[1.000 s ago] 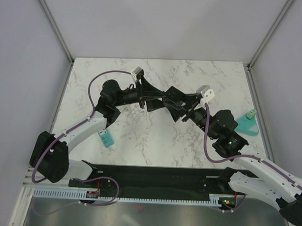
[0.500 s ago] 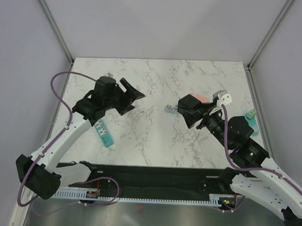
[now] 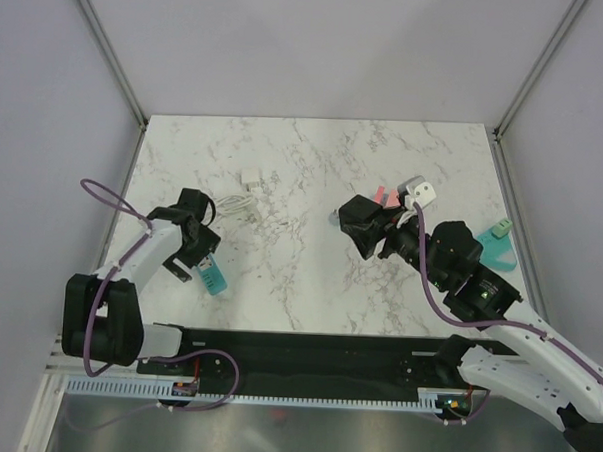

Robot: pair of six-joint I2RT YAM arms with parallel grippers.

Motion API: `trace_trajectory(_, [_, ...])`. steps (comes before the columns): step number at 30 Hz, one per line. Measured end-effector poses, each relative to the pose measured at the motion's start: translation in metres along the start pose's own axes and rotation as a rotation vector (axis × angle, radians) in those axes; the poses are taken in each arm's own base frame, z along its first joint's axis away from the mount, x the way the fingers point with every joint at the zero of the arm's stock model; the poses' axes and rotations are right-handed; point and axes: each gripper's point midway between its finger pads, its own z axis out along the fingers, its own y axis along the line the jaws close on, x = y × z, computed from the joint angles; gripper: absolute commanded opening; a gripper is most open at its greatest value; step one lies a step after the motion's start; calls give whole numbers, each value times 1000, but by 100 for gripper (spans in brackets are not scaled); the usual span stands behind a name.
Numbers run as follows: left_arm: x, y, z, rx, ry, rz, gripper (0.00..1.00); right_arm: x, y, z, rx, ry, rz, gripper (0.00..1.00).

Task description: Insert the plug

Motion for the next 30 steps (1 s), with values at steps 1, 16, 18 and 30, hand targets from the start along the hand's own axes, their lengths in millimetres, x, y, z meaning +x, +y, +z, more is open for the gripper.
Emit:
trace_trajectory(1, [1, 3, 5, -23, 1, 8, 94, 0, 1, 0, -5, 0, -3, 0])
trace_trajectory(16, [5, -2, 33, -16, -31, 159, 64, 11, 7, 14, -38, 63, -22, 0])
trace_trajectory(18, [5, -2, 34, -12, -41, 189, 60, 14, 8, 17, -40, 86, -22, 0])
trace_trajectory(30, [44, -28, 22, 86, -102, 537, 2, 13, 7, 36, -10, 180, -33, 0])
